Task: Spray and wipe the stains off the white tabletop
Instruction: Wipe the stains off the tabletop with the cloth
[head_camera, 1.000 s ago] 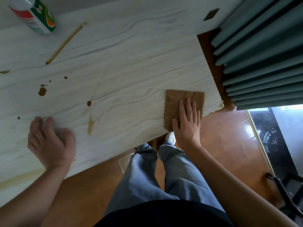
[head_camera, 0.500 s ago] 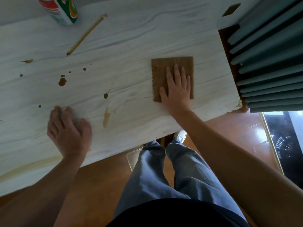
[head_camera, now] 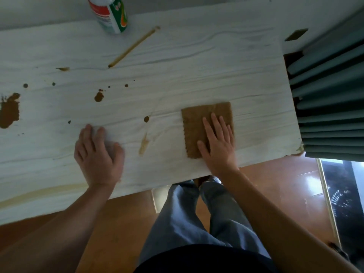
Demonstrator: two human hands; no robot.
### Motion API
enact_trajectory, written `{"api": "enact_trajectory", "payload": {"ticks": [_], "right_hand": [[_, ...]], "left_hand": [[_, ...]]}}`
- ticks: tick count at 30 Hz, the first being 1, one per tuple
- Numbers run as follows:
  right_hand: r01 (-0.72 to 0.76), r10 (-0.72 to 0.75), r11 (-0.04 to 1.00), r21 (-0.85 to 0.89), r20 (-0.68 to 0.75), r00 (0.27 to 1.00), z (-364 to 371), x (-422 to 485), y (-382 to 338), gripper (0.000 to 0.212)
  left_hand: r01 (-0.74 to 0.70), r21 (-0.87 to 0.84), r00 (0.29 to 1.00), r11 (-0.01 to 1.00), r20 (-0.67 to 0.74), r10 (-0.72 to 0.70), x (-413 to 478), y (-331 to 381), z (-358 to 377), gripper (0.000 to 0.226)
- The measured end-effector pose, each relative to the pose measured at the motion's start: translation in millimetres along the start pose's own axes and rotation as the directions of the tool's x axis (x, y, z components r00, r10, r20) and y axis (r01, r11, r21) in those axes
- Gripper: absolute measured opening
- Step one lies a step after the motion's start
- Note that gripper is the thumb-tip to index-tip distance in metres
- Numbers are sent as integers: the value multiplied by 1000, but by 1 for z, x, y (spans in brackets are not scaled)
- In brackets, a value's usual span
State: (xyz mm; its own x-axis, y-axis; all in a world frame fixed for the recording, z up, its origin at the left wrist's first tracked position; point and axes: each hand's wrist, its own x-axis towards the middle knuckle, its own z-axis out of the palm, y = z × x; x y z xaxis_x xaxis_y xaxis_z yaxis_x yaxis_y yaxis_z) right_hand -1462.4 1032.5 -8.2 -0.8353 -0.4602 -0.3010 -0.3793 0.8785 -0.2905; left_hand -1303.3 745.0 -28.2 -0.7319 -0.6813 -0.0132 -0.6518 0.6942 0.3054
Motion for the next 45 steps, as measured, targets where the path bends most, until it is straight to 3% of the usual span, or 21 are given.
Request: {"api": "enact_trajectory", "payload": {"ticks": [5, 9, 11, 15, 20, 23, 28, 34, 40, 45], "right_hand": [[-55, 53, 998, -23, -64, 997, -38, 115, 8, 69], [-108, 106, 994, -20, -87, 991, -48, 185, -35, 69], [-103, 102, 995, -12, -98, 990, -40, 193, -65, 66], [61, -63, 998, -34, -80, 995, -14, 168, -102, 64], [178, -180, 983, -43, -39, 983, 2, 106, -90, 63], [147, -149, 987, -57, -22, 989, -4, 97, -70, 64], [15, -17, 1000, -26, -69, 997, -26, 172, -81, 63], [43, -48, 997, -64, -77, 996, -41, 282, -137, 64], [172, -180, 982, -74, -107, 978, -17, 232, -146, 62], [169, -173, 985, -39, -114, 978, 4, 147, -131, 62]], "left_hand": [[6, 8, 1000, 1000, 13, -6, 2, 3, -2, 61], [5, 6, 1000, 1000, -3, -5, 3, 2, 0, 62], [-4, 16, 1000, 1000, -13, 4, 2, 0, 1, 61], [-11, 34, 1000, 999, -15, 12, 2, -2, 2, 62], [-11, 50, 1000, 999, -10, 11, 3, -3, 2, 65], [-10, 53, 1000, 999, -1, 10, 4, -3, 1, 65], [-19, 59, 1000, 998, 4, 19, 5, -4, 1, 63], [-19, 66, 1000, 998, -5, 19, 5, -4, 1, 62], [-25, 80, 1000, 996, -6, 25, 6, -4, 1, 61], [-29, 97, 1000, 995, 0, 29, 7, -4, 1, 63]]}}
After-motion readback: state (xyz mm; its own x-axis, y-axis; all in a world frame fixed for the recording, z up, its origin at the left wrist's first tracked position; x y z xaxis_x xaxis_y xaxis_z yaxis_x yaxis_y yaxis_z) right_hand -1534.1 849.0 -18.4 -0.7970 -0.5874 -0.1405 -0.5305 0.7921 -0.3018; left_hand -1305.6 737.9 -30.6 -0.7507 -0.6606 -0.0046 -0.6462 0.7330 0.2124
